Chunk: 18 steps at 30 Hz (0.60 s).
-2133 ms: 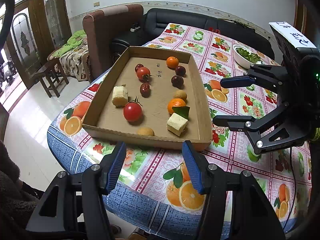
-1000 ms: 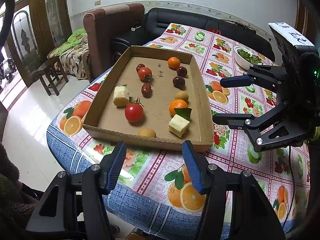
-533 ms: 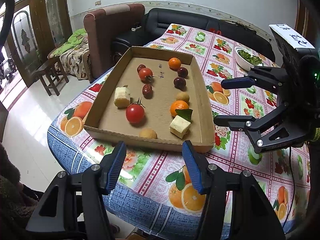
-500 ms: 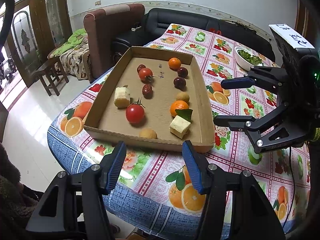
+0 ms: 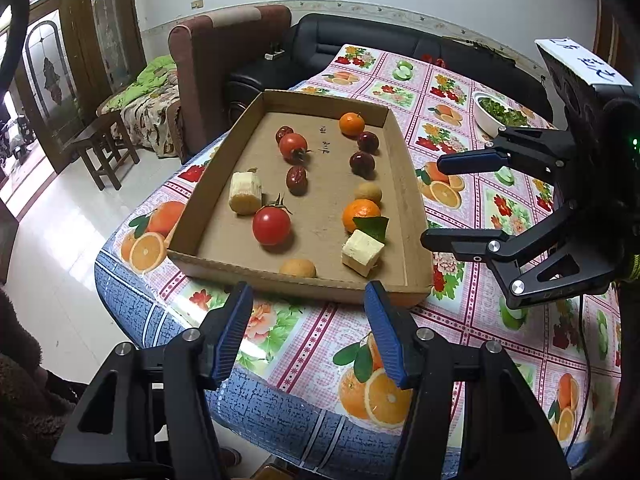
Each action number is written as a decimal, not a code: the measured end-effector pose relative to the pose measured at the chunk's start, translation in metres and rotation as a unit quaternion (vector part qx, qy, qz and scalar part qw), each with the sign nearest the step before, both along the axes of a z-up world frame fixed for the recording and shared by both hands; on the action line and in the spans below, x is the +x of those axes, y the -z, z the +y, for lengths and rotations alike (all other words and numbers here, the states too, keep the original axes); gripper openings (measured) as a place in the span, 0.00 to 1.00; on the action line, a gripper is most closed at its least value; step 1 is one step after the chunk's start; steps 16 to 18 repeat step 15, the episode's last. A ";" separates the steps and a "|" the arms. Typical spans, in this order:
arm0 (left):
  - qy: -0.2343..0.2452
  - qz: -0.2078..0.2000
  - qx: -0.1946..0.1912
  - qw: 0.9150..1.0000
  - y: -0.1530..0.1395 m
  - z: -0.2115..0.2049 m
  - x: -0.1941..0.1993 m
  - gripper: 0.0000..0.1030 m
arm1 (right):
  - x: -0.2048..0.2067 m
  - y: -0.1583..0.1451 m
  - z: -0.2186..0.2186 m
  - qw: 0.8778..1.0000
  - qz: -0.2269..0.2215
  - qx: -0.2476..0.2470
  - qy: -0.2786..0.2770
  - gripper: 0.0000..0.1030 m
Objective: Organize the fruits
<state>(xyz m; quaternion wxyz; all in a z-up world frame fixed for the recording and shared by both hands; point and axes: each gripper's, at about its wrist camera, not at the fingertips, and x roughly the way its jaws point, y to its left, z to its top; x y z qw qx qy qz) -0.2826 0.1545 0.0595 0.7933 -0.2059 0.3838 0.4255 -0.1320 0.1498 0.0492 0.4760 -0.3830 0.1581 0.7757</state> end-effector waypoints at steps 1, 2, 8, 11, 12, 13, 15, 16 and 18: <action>0.000 0.000 0.001 1.000 0.000 0.000 0.000 0.56 | 0.000 0.000 0.000 1.000 0.000 0.000 0.000 0.69; -0.002 0.002 0.002 1.000 0.000 0.000 0.000 0.56 | 0.000 0.000 0.000 1.000 0.000 0.000 0.000 0.69; -0.005 0.003 0.004 1.000 0.001 0.000 -0.001 0.56 | -0.003 0.000 0.002 1.000 0.002 -0.001 -0.002 0.69; -0.009 0.006 0.019 1.000 0.000 -0.001 -0.002 0.56 | -0.004 0.001 0.004 1.000 0.003 -0.002 -0.002 0.69; -0.010 0.006 0.020 1.000 0.000 -0.001 -0.002 0.56 | -0.005 0.001 0.005 1.000 0.003 -0.003 -0.003 0.69; -0.009 0.006 0.019 1.000 0.000 -0.001 -0.002 0.56 | -0.005 0.001 0.005 1.000 0.003 -0.003 -0.003 0.69; -0.008 0.004 0.015 1.000 -0.001 0.000 -0.003 0.56 | -0.006 0.002 0.004 1.000 0.005 -0.003 -0.004 0.69; -0.008 0.004 0.015 1.000 -0.001 0.000 -0.003 0.56 | -0.006 0.002 0.004 1.000 0.005 -0.003 -0.004 0.69; -0.008 0.004 0.015 1.000 -0.001 0.000 -0.003 0.56 | -0.006 0.002 0.004 1.000 0.005 -0.003 -0.004 0.69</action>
